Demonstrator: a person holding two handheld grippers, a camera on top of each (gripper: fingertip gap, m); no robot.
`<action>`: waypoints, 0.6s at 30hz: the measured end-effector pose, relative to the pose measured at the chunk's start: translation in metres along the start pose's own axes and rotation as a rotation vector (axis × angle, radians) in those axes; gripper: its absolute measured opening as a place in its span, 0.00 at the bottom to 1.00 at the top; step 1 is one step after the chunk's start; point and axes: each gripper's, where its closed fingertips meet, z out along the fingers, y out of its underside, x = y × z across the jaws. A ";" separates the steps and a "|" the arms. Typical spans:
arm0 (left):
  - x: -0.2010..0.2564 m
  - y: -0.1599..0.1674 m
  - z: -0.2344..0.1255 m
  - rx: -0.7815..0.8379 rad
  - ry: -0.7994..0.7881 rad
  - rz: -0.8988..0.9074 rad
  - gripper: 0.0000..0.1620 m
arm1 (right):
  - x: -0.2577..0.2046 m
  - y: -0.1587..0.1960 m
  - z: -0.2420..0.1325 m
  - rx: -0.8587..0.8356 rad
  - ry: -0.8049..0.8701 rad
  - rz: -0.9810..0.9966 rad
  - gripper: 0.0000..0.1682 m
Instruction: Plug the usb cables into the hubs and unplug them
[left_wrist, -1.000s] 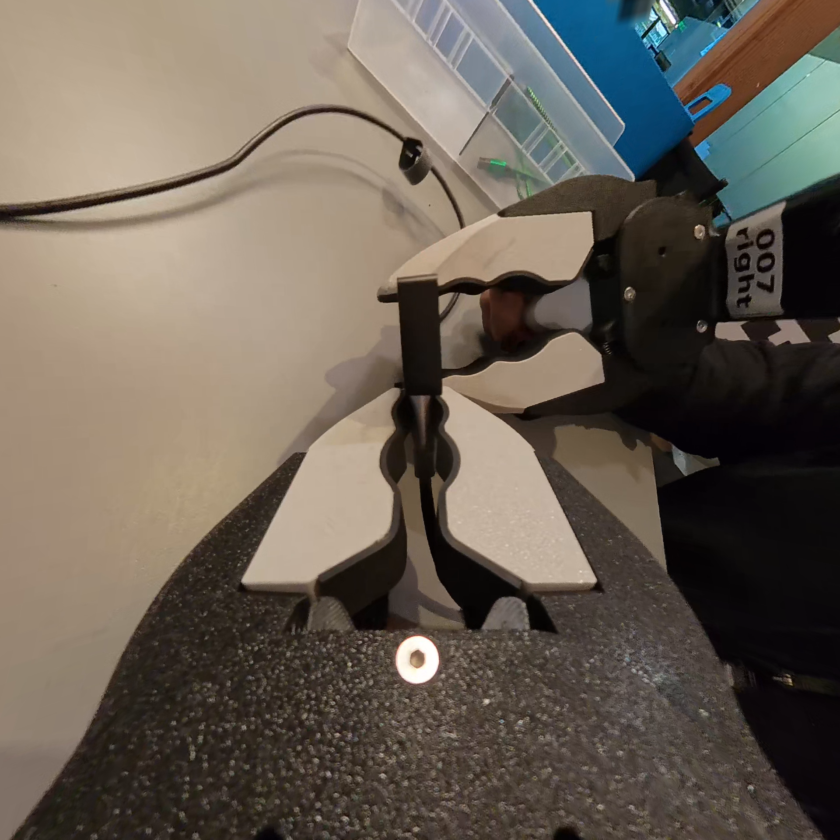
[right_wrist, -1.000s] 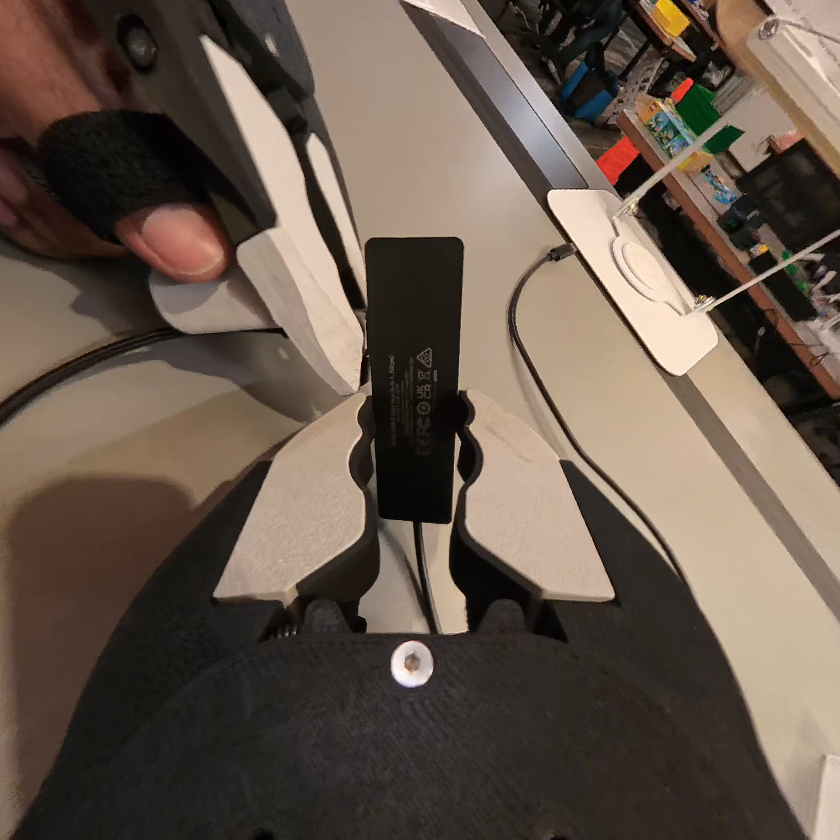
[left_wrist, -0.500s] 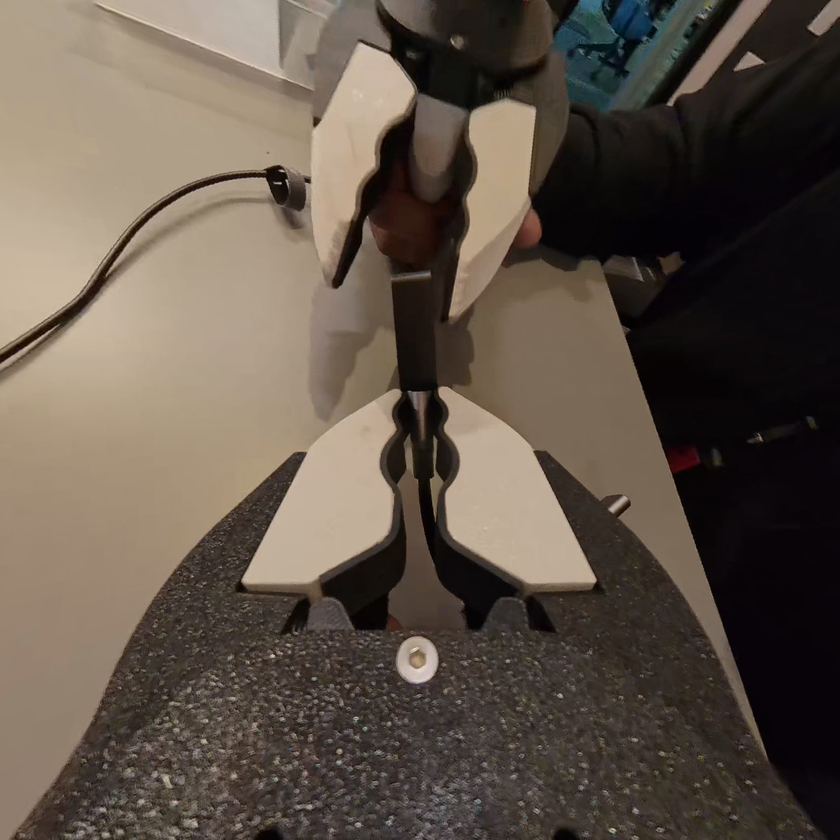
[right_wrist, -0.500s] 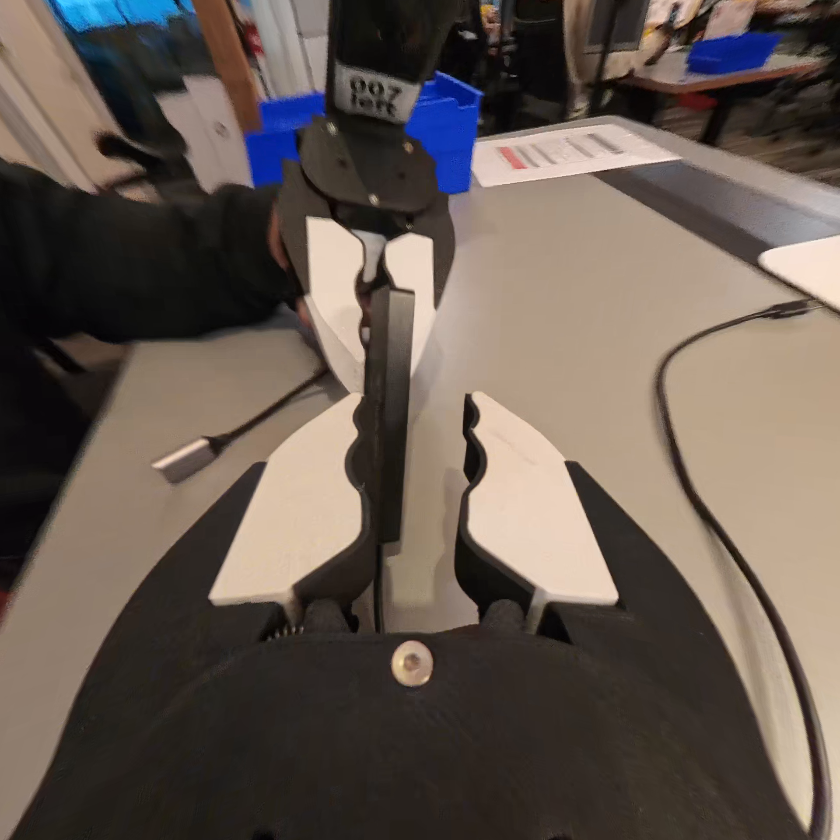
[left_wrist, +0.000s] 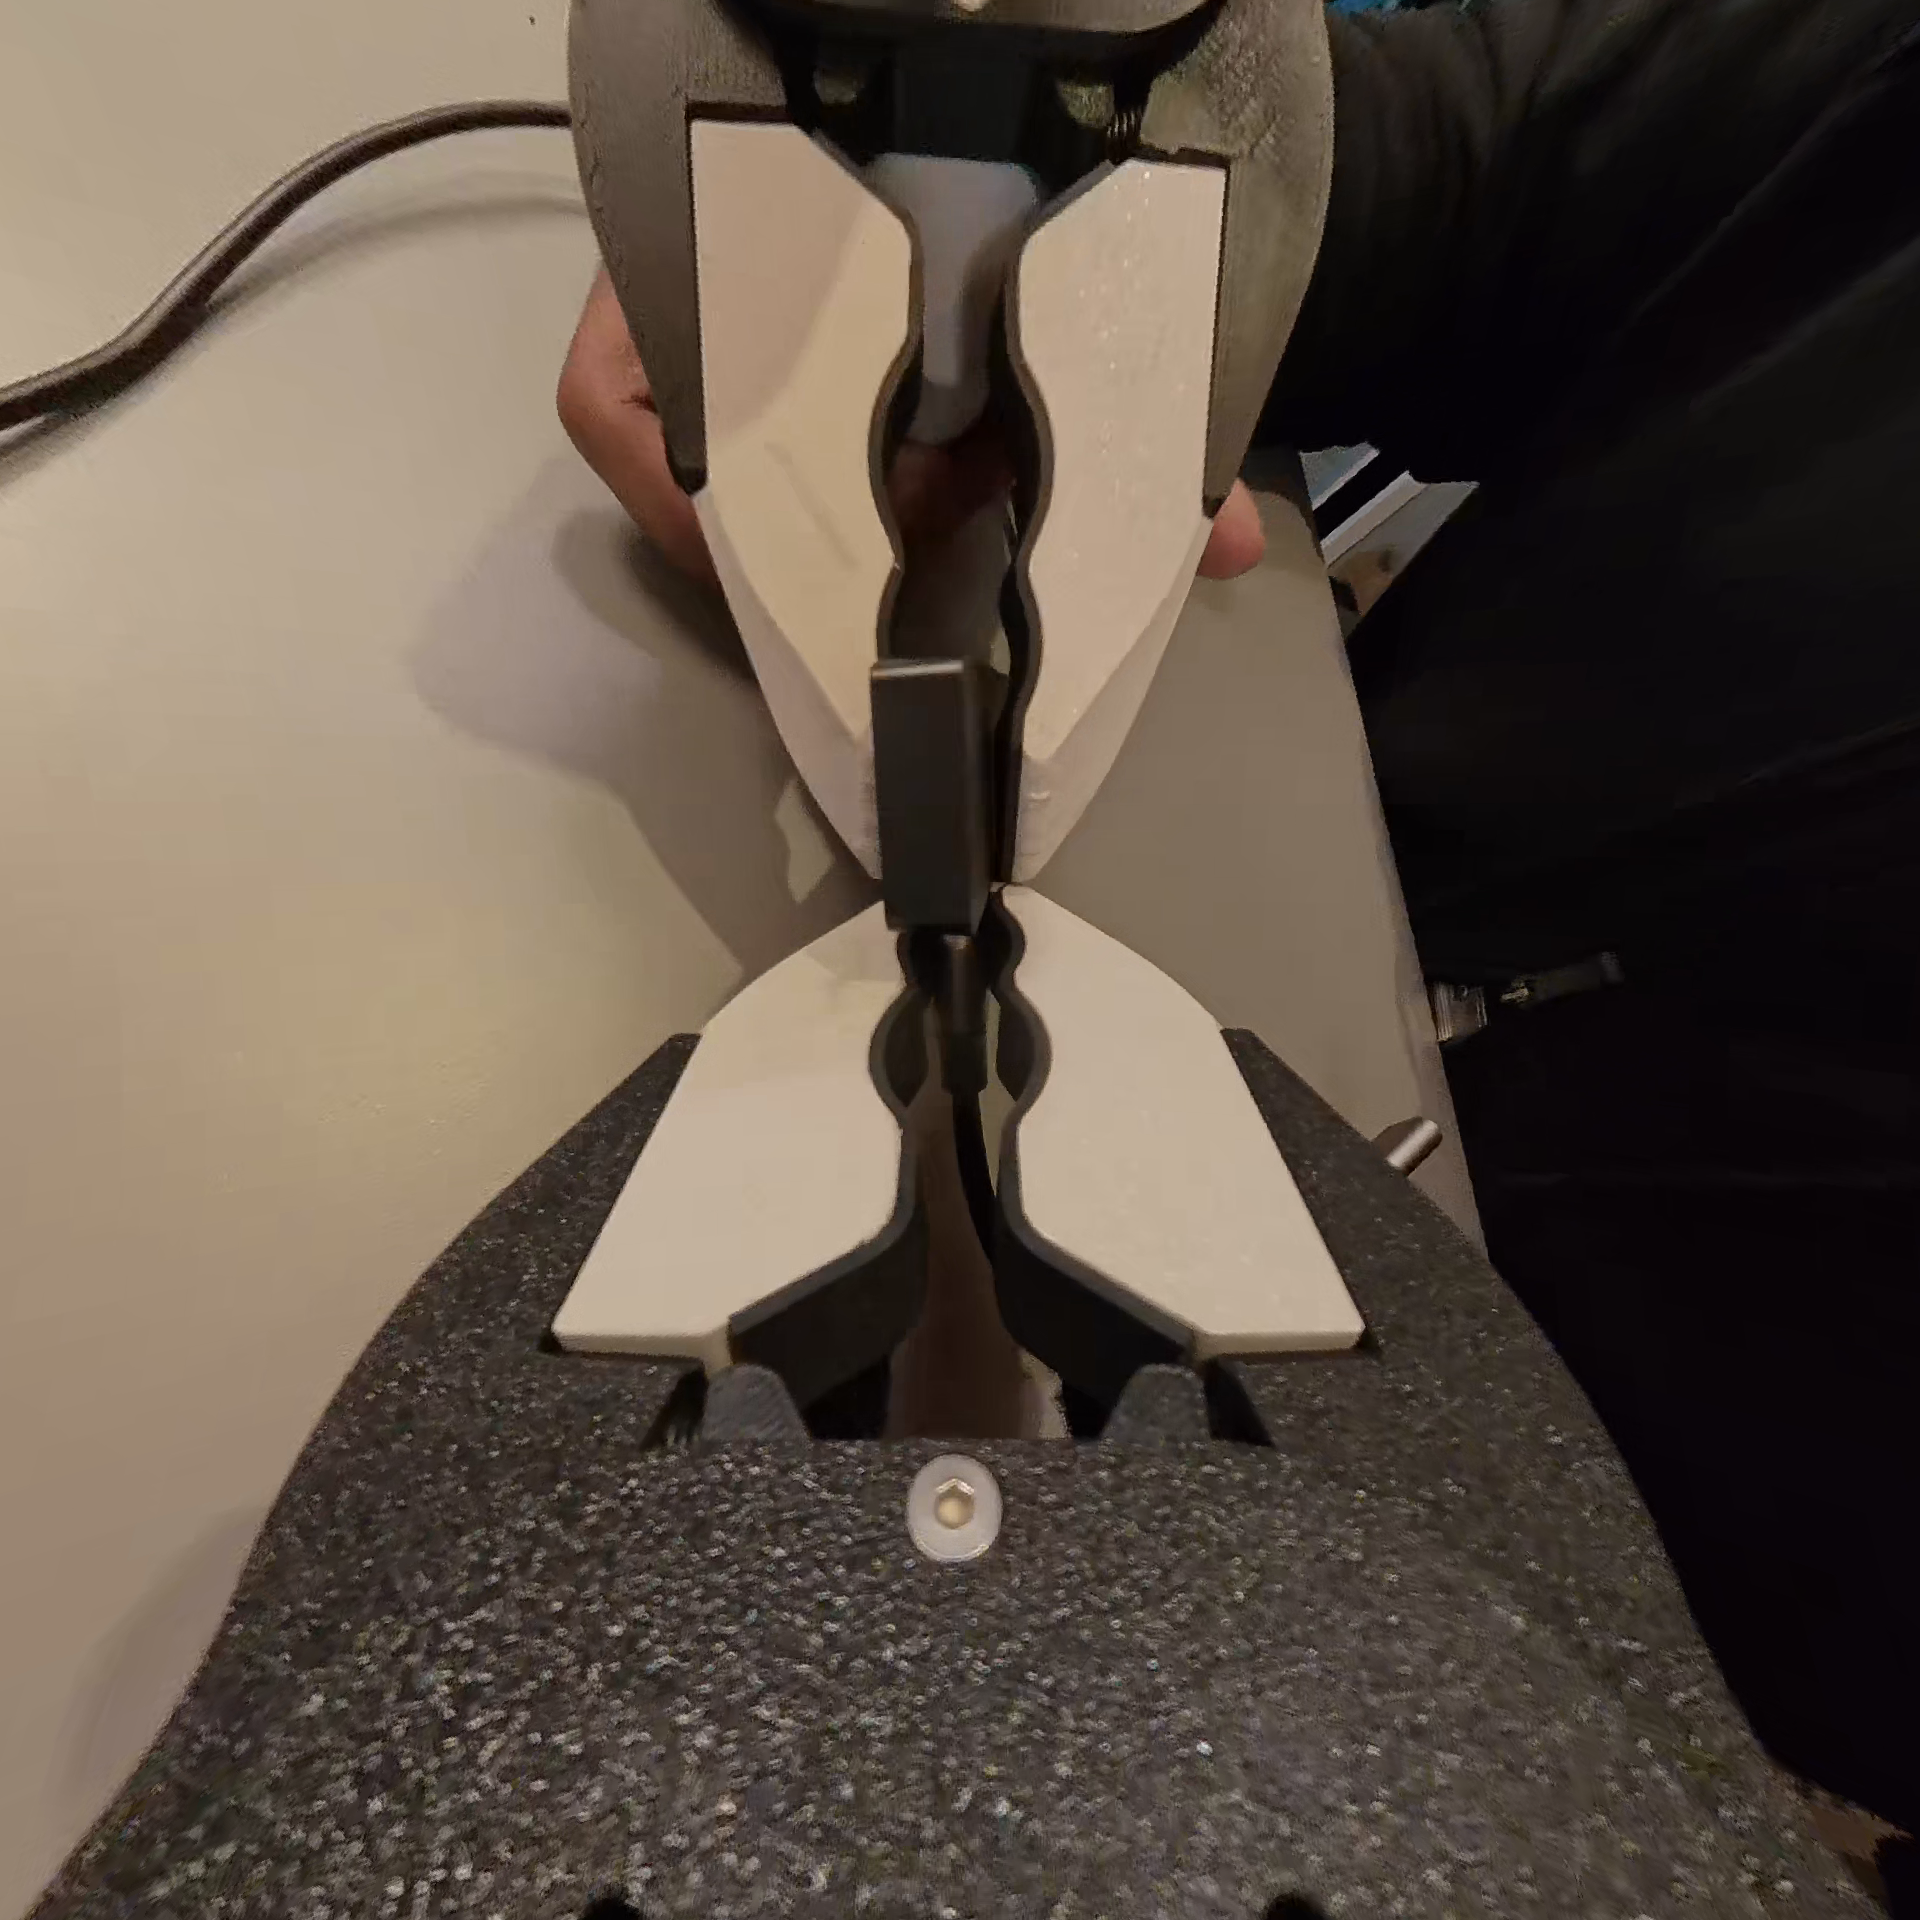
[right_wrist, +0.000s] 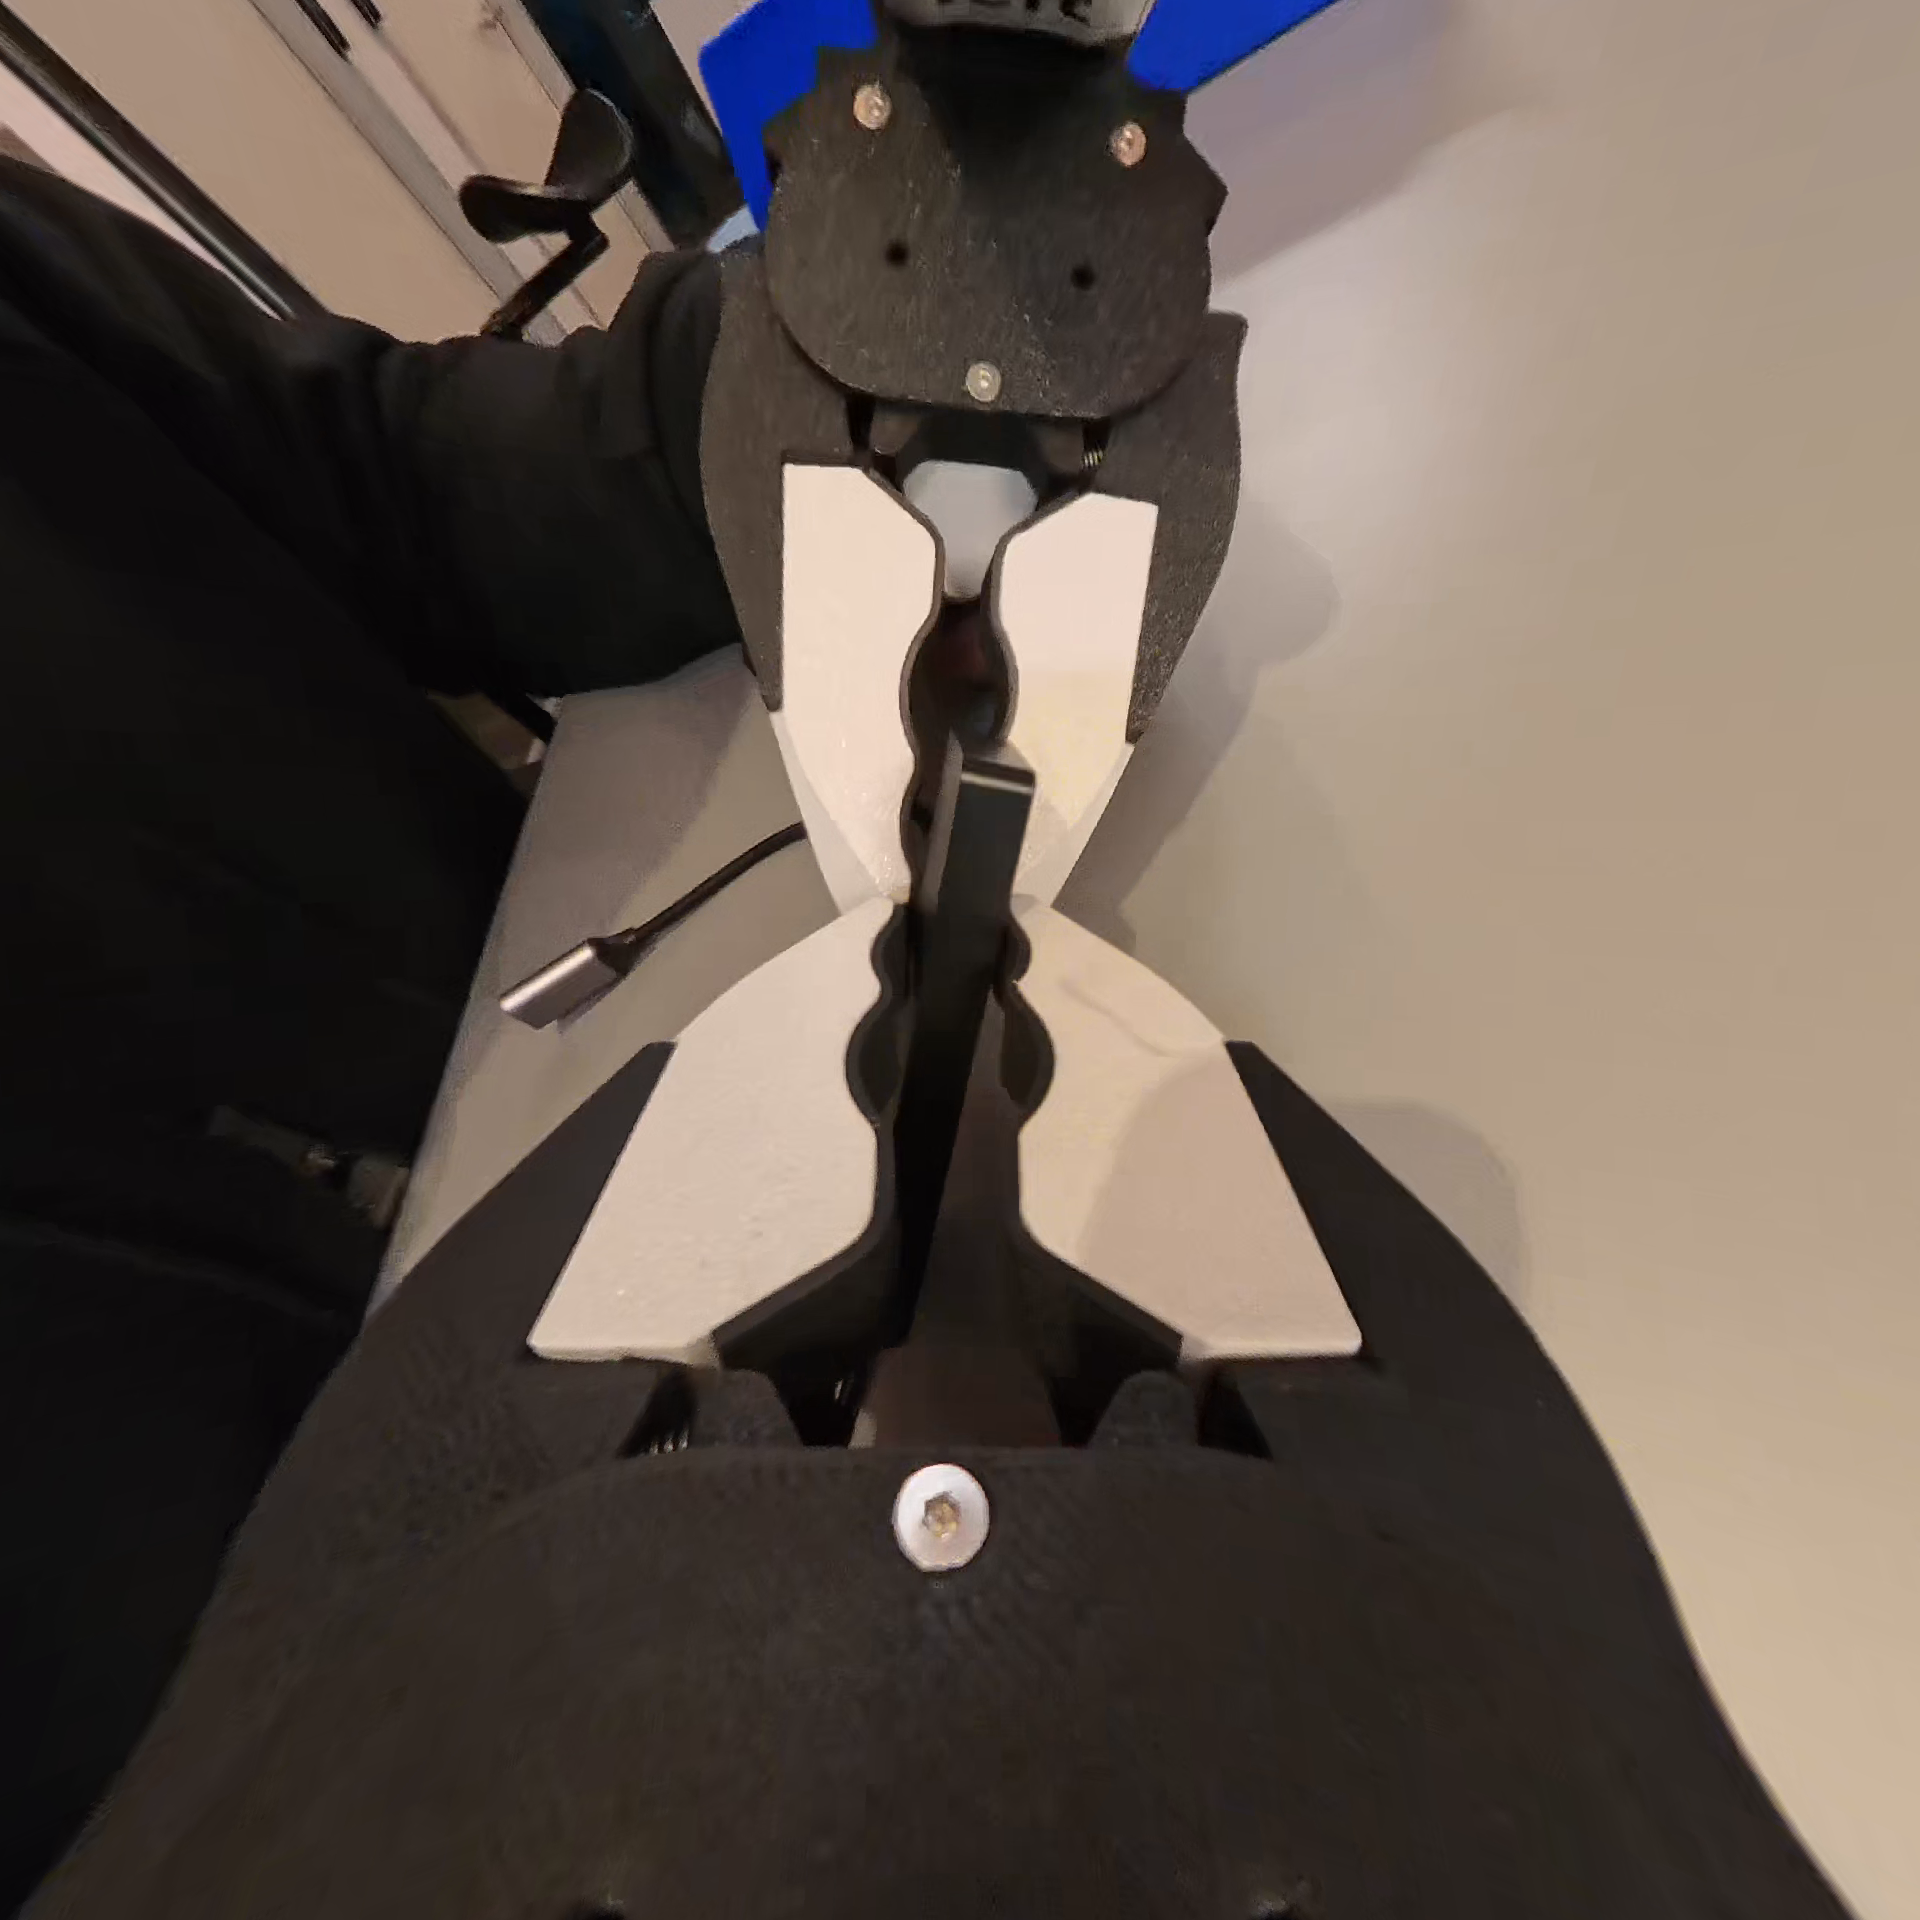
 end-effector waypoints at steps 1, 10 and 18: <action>0.000 0.000 0.000 0.000 0.004 -0.009 0.05 | 0.000 0.000 0.000 -0.004 -0.011 0.012 0.08; 0.003 -0.003 0.004 0.021 0.032 -0.042 0.05 | -0.002 -0.004 -0.003 0.052 -0.066 0.102 0.06; -0.004 0.003 -0.021 0.065 0.039 -0.071 0.05 | 0.038 -0.007 -0.068 0.236 0.011 0.248 0.06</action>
